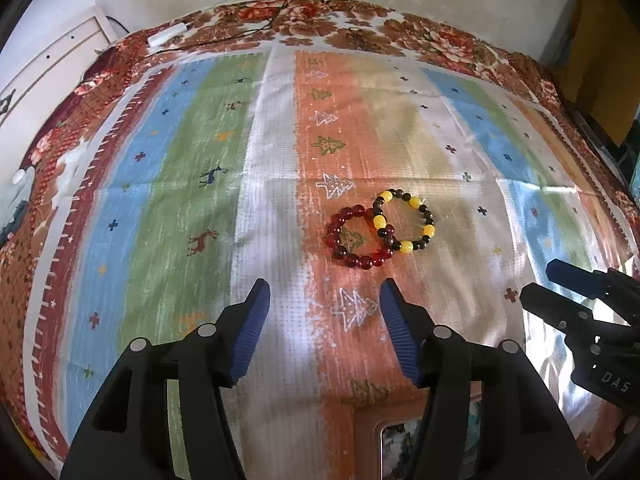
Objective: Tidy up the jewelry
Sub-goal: 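Move both grippers from the tin to the red and yellow-black bracelets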
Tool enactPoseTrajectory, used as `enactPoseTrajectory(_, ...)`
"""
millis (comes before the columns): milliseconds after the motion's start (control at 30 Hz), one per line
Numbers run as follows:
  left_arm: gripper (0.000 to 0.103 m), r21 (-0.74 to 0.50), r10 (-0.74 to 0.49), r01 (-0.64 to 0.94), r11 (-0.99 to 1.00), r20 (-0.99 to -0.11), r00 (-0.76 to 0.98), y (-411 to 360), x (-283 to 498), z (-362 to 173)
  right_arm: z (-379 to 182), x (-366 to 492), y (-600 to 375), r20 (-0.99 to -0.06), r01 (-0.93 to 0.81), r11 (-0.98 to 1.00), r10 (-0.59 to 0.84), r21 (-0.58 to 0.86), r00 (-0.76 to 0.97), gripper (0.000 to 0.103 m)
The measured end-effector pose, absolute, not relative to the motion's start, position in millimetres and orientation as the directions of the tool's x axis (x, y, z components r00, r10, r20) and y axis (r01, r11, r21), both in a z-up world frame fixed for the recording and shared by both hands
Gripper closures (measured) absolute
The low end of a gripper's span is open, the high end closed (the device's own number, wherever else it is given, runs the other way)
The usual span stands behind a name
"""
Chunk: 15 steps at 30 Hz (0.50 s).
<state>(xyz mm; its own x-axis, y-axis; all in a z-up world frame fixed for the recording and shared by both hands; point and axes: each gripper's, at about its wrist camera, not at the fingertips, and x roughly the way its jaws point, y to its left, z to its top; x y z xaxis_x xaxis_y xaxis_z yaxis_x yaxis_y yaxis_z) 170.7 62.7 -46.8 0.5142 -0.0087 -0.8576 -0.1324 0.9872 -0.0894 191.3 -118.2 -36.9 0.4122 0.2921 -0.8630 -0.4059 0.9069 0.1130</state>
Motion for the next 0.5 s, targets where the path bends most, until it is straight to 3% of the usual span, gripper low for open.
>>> enactPoseTrajectory(500,0.041,-0.071,0.002,-0.133,0.989,-0.875,0.483,59,193,-61,-45,216,-110,-0.87,-0.385,0.919,0.257,0.086,0.42,0.049)
